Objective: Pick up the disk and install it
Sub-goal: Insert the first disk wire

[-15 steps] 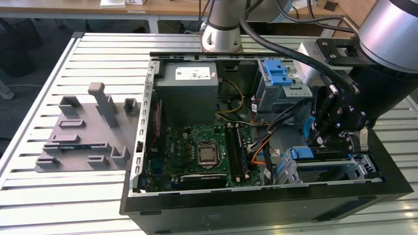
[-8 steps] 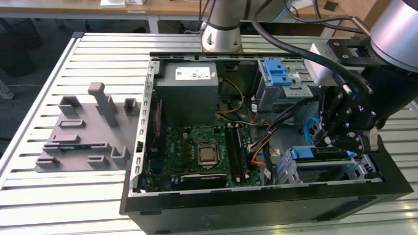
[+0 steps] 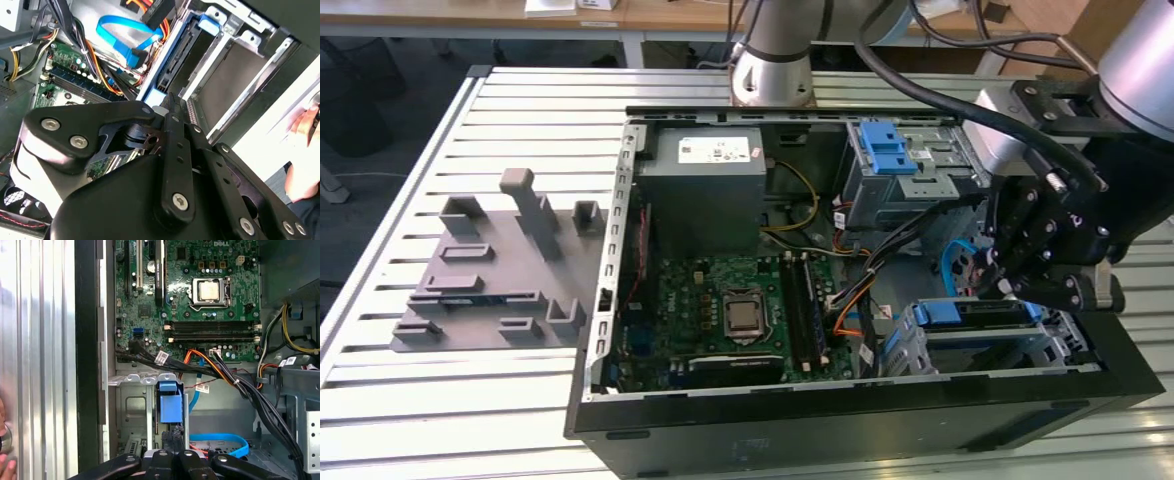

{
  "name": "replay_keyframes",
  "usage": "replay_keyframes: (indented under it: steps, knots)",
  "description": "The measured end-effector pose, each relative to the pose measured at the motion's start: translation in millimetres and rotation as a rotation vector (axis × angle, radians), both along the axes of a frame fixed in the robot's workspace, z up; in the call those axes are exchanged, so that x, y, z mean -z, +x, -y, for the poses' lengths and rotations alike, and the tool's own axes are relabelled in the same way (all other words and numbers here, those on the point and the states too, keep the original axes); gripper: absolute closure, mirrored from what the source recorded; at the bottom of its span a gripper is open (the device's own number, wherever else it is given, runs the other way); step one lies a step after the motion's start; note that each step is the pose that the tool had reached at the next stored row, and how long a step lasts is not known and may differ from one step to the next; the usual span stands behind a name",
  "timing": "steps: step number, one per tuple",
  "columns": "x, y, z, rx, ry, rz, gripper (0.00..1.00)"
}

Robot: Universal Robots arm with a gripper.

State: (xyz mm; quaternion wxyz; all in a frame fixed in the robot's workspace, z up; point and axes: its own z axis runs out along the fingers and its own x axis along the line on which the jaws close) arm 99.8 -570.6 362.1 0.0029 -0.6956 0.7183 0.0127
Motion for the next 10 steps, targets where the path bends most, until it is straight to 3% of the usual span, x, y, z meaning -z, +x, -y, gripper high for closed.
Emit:
replay_keyframes:
  steps: [10]
  knots:
    - [0.1,15.2,-0.1,0.0,-0.0001,0.0,0.89]
